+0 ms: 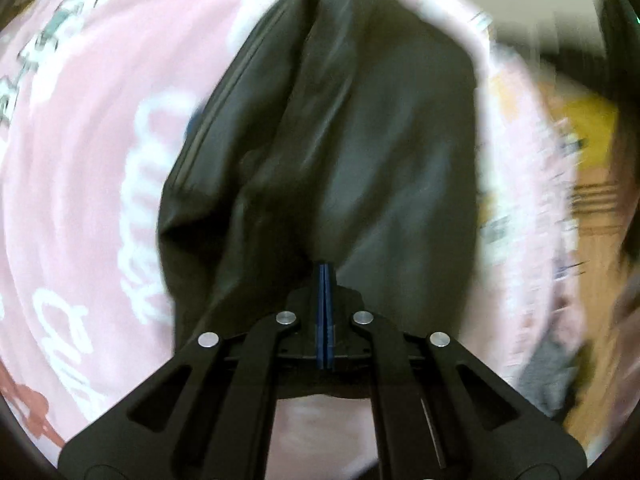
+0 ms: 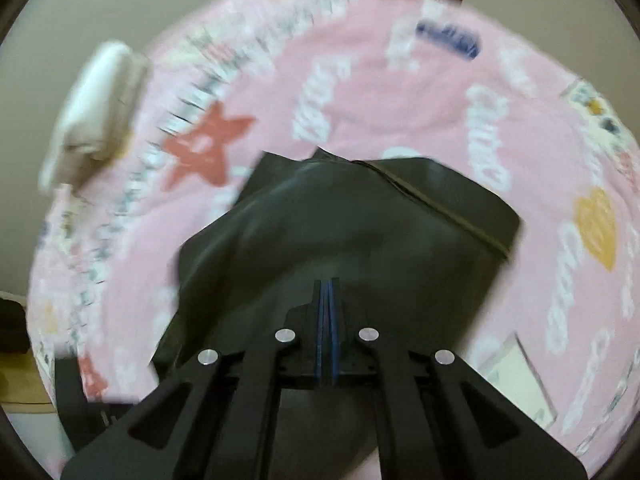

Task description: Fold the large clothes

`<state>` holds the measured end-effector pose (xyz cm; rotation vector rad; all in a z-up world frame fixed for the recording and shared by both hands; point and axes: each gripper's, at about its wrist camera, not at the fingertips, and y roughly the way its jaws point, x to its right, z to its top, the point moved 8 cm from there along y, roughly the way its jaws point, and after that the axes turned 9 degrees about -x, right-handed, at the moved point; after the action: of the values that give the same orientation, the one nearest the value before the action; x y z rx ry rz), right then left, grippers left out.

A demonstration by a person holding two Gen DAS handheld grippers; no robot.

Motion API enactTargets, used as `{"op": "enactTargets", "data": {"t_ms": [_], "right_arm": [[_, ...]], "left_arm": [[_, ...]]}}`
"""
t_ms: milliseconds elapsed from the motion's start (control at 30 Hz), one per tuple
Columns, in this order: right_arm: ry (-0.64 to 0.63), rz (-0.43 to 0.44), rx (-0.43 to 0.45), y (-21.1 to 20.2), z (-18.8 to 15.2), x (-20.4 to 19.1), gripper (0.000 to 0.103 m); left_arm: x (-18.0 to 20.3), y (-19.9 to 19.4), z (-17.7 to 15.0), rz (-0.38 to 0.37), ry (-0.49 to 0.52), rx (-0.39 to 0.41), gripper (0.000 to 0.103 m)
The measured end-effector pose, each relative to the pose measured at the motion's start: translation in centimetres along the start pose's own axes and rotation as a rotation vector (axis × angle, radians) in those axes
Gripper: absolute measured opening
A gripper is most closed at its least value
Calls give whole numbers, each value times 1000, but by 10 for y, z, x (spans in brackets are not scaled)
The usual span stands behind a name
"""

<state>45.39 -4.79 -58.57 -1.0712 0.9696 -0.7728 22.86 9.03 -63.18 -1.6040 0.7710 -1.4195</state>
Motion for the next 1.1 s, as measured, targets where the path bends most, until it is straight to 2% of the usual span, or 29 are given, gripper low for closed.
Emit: {"op": "enactTargets", "data": {"t_ms": [100,167,233,267,300,367,400,500,600,767,833,933,1000,1067,1100], "right_arm": [[96,58,43,-11,-48,10,5],[163,96,37,2,-93,18,5],[191,143,-2,19,-127,14,5],[183,140,-12,28,-140,5,5],[167,98,-23,37,-149,3,5],[149,14,-58,56,-158,-4,3],[160,-6,-65,63,-160,-5,3],[151,-82,-18,72,-167,-9,3],[124,-141,38,69,-169,-15,2],[211,-45,103,25,-179,-9,7],[241,-53,147,7,-182,-3,9],[276,-24,189,-9,-180,6,13],[267,-6,197,-8,-160,9,13],[254,-3,181,5,-135,12,13],[255,18,119,21,-119,17,13]], "left_arm": [[34,-28,39,-5,99,65,2],[48,-17,71,11,149,43,2],[51,18,107,105,184,-15,2],[45,36,121,162,191,-47,2],[37,50,131,195,187,-81,2],[26,68,140,210,178,-138,3],[26,73,141,246,213,-148,3],[15,84,142,262,248,-177,4],[13,85,143,227,209,-188,4],[20,43,122,238,254,-108,3],[26,21,100,225,280,-65,3],[29,13,67,240,296,-55,1],[22,19,47,279,293,-42,0],[8,31,44,314,283,-54,0],[-1,39,45,308,256,-71,0]]}}
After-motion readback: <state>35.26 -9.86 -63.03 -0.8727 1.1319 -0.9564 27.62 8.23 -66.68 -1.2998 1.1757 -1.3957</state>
